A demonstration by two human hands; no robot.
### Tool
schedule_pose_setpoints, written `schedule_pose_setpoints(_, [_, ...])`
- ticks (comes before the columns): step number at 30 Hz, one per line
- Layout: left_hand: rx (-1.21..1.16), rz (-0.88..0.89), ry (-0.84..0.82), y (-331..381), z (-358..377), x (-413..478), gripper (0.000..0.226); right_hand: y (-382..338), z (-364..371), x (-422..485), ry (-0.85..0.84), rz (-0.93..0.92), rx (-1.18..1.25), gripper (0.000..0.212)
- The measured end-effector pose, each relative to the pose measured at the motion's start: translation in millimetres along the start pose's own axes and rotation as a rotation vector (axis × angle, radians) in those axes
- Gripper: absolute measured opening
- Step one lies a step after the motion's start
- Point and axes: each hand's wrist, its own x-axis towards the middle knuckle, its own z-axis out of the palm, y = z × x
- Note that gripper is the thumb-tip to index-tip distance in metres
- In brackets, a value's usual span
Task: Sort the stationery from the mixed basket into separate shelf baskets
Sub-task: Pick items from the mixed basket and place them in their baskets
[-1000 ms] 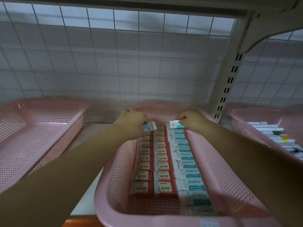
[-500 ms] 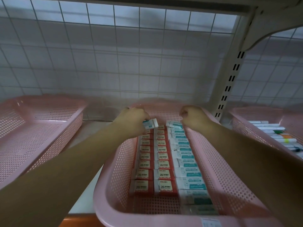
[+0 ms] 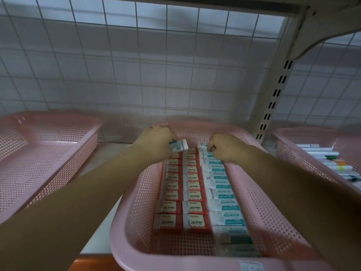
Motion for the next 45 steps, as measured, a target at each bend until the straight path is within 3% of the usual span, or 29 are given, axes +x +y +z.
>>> schedule_pose_setpoints(3, [-0.046, -0.016, 0.024, -0.1, -1.4, -0.4, 0.034, 1.4, -1.6, 2.0, 0.011, 0.045, 0.130, 0.034])
schedule_pose_setpoints(7, [-0.173, -0.023, 0.105, 1.6, -3.4, -3.0, 0.060, -8.0, -16.9, -6.1, 0.088, 0.056, 0.661, 0.015])
schedule_pose_setpoints(10, [-0.178, 0.025, 0.153, 3.7, -4.9, -3.5, 0.071, -18.7, -25.4, -18.0, -0.017, 0.013, 0.965, 0.012])
schedule_pose_setpoints(13, [-0.164, 0.055, 0.190, 7.3, -7.0, -4.9, 0.072, -28.2, -26.5, -21.4, -0.072, -0.016, 1.062, 0.008])
schedule_pose_setpoints(15, [-0.165, 0.039, 0.213, 8.2, -7.6, -5.9, 0.064, -33.0, -27.4, -21.5, -0.060, -0.016, 1.119, 0.008])
schedule_pose_setpoints(19, [-0.120, -0.019, 0.268, 8.5, -8.8, -7.7, 0.025, -35.8, -30.5, -22.1, 0.005, -0.034, 1.271, 0.017])
schedule_pose_setpoints(22, [-0.090, -0.048, 0.327, 9.0, -9.3, -9.2, 0.014, -38.5, -32.7, -22.9, -0.064, 0.012, 1.454, 0.004])
schedule_pose_setpoints(25, [-0.023, -0.038, 0.348, 10.7, -10.2, -10.2, 0.007, -39.4, -29.8, -23.3, -0.178, 0.050, 1.413, 0.028])
schedule_pose_setpoints(27, [0.008, -0.024, 0.347, 12.0, -10.0, -10.2, 0.007, -42.1, -27.8, -25.2, -0.203, 0.045, 1.429, 0.021])
schedule_pose_setpoints(30, [-0.001, 0.010, 0.324, 13.2, -9.8, -9.6, 0.009, -43.4, -25.6, -24.0, -0.136, 0.061, 1.481, 0.011])
schedule_pose_setpoints(35, [-0.038, 0.119, 0.115, 15.3, -7.1, -6.9, 0.041, -26.7, -24.0, -9.1, 0.025, 0.186, 1.552, 0.027])
schedule_pose_setpoints(37, [0.036, 0.142, 0.093, 13.6, -3.6, -4.9, 0.040, -15.5, -24.3, -3.8, 0.107, 0.252, 1.476, 0.023])
schedule_pose_setpoints(40, [0.135, 0.165, 0.078, 11.4, 0.2, -3.4, 0.029, -3.5, -26.0, -5.9, 0.168, 0.245, 1.164, 0.026])
schedule_pose_setpoints(45, [0.130, 0.172, 0.053, 10.6, 2.0, -3.7, 0.024, -7.4, -14.4, -8.3, 0.049, 0.172, 0.898, 0.027])
